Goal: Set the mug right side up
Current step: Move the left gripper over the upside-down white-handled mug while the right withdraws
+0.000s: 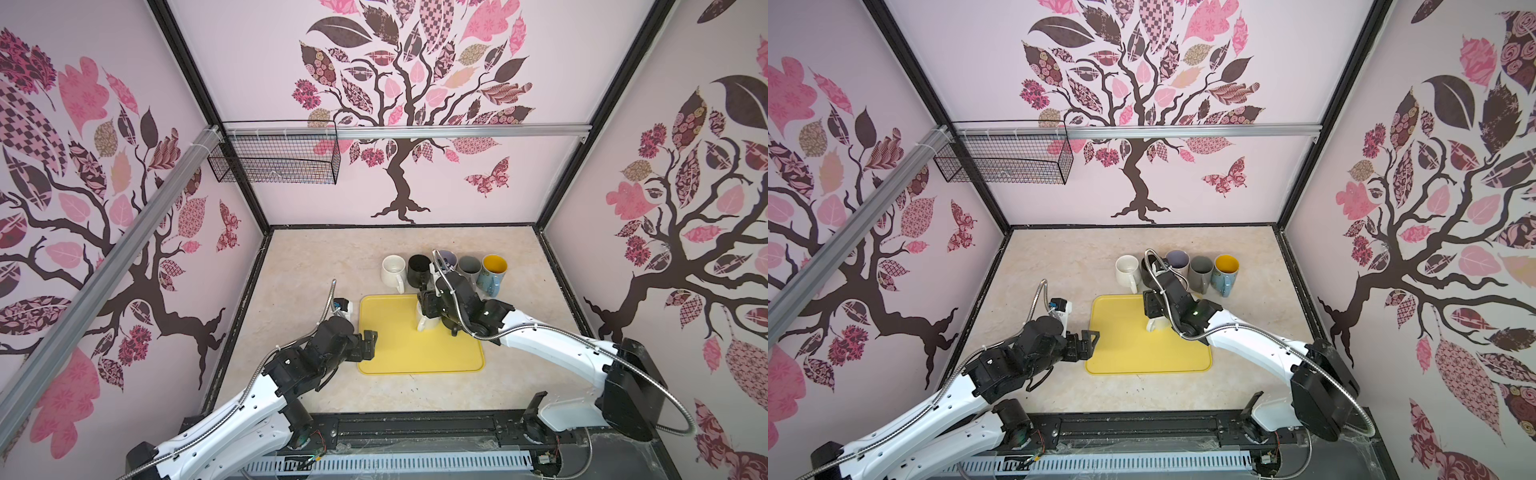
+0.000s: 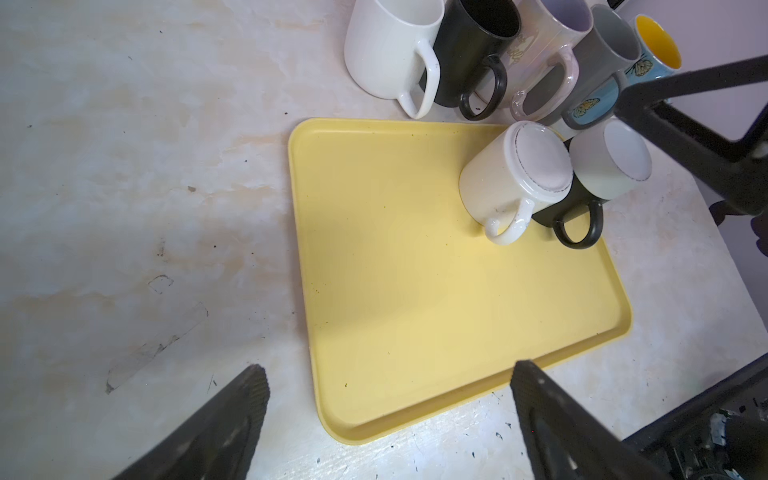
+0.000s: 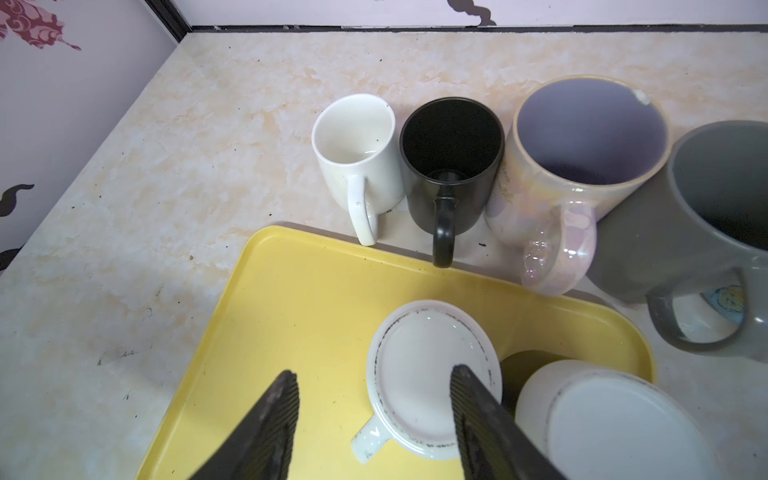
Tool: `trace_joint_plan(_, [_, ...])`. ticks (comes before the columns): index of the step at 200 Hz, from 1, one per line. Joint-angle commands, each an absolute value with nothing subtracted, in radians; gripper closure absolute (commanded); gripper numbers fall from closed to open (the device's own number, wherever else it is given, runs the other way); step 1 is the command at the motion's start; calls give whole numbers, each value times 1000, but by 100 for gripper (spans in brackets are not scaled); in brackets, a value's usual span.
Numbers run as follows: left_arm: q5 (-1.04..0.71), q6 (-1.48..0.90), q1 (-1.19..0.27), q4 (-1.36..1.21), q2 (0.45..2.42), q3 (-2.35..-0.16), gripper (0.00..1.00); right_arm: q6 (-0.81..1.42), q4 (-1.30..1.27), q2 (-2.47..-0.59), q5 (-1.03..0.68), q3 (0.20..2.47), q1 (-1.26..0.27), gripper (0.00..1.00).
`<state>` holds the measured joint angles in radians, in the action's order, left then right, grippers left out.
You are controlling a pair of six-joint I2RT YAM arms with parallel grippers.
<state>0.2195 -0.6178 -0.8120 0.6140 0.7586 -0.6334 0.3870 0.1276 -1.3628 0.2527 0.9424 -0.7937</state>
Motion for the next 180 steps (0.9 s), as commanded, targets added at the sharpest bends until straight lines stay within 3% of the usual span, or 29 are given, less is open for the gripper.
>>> trace_joint_plan(1, [216,-592,-810,580,767,-637,6,357,94,-1325,285,949,-797,39])
trace_joint_plan(90, [198,-604,-830,582,807,-646,8,351,44,-1300,258,890,-797,38])
trace_joint_plan(127, [252,-625,-908,574,866,-665,9,350,41,-1284,282,879,-798,38])
trace_joint_plan(180, [269,-605,-973,525,990,-718,24,386,46,-1292,298,882,-782,39])
